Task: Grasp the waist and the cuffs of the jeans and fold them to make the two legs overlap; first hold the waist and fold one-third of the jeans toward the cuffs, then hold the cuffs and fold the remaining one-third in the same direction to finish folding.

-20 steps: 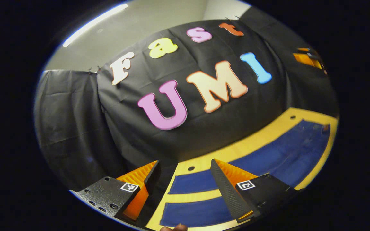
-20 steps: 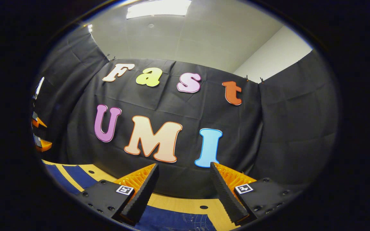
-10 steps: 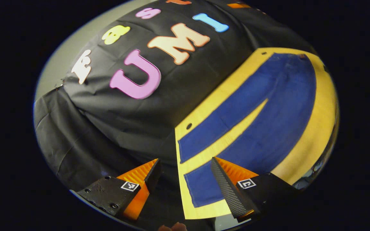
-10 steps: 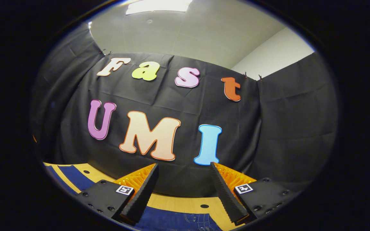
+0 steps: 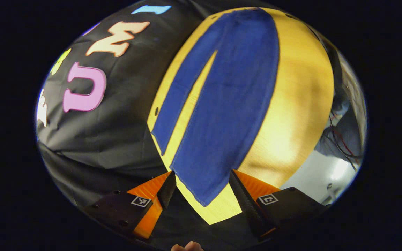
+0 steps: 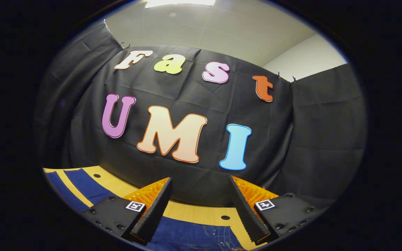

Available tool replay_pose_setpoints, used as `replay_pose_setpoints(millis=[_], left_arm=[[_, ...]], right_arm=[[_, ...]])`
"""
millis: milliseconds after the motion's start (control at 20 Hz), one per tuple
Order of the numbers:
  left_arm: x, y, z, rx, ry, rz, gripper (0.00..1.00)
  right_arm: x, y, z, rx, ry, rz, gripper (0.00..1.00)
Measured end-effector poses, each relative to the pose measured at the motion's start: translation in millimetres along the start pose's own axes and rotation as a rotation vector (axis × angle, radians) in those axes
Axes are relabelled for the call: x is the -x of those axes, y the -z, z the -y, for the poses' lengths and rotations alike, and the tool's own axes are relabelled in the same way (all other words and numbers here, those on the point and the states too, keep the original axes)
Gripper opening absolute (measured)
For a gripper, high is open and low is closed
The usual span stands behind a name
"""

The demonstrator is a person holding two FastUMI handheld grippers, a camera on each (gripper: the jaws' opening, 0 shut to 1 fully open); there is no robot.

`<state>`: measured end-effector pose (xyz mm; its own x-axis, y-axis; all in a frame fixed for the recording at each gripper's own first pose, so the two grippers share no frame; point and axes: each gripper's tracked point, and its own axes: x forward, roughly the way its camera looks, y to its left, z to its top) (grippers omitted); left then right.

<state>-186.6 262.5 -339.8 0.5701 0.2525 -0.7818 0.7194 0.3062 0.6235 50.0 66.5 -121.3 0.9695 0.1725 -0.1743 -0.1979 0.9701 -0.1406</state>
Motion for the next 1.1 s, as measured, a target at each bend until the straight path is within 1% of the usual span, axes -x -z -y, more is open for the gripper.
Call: replay_pose_setpoints(millis=[50,100,150,300,350,400,450,500,600,700,750,800,850,900,950,1000,1050,1100], left_arm=[[-5,7,5,-0.022,0.018,-0.015,0.95],[-12,13,8,-0.046,0.025,-0.031,1.0],[-17,17,12,-0.07,0.032,-0.043,0.95],[-31,27,20,-0.115,0.06,-0.072,0.96],[-35,28,22,-0.13,0.068,-0.078,1.0],[-37,26,24,-0.148,0.071,-0.082,0.96],[-42,26,24,-0.167,0.07,-0.073,0.96],[-46,24,23,-0.183,0.068,-0.062,0.86],[-52,22,20,-0.196,0.066,-0.045,0.81],[-59,18,13,-0.217,0.068,-0.037,0.79],[-63,16,9,-0.236,0.063,-0.036,0.79],[-66,14,6,-0.251,0.059,-0.036,0.78],[-67,15,6,-0.256,0.067,-0.042,0.78],[-69,16,11,-0.246,0.094,-0.046,0.76],[-68,17,14,-0.242,0.101,-0.05,0.69],[-69,17,16,-0.252,0.11,-0.052,0.53],[-71,19,19,-0.255,0.122,-0.056,0.46],[-73,20,21,-0.246,0.128,-0.065,0.34]], right_arm=[[1,2,0,0.006,0.004,-0.008,0.98],[3,2,1,0.011,0.009,-0.014,0.98],[4,4,3,0.017,0.016,-0.02,0.98],[7,11,8,0.035,0.04,-0.039,0.98],[8,12,10,0.04,0.048,-0.045,0.98],[10,13,12,0.045,0.056,-0.05,0.98],[12,12,15,0.048,0.065,-0.051,0.98],[15,13,18,0.048,0.075,-0.049,0.98],[17,15,23,0.045,0.097,-0.054,1.0],[18,20,26,0.036,0.108,-0.067,1.0],[19,22,26,0.03,0.113,-0.072,0.98],[19,25,27,0.026,0.116,-0.08,1.0],[20,29,28,0.025,0.118,-0.091,0.98],[22,34,28,0.033,0.114,-0.1,0.98],[25,39,28,0.051,0.11,-0.108,0.98],[27,44,32,0.077,0.111,-0.118,0.98],[30,47,36,0.102,0.114,-0.126,1.0],[34,53,39,0.118,0.108,-0.136,1.0]])
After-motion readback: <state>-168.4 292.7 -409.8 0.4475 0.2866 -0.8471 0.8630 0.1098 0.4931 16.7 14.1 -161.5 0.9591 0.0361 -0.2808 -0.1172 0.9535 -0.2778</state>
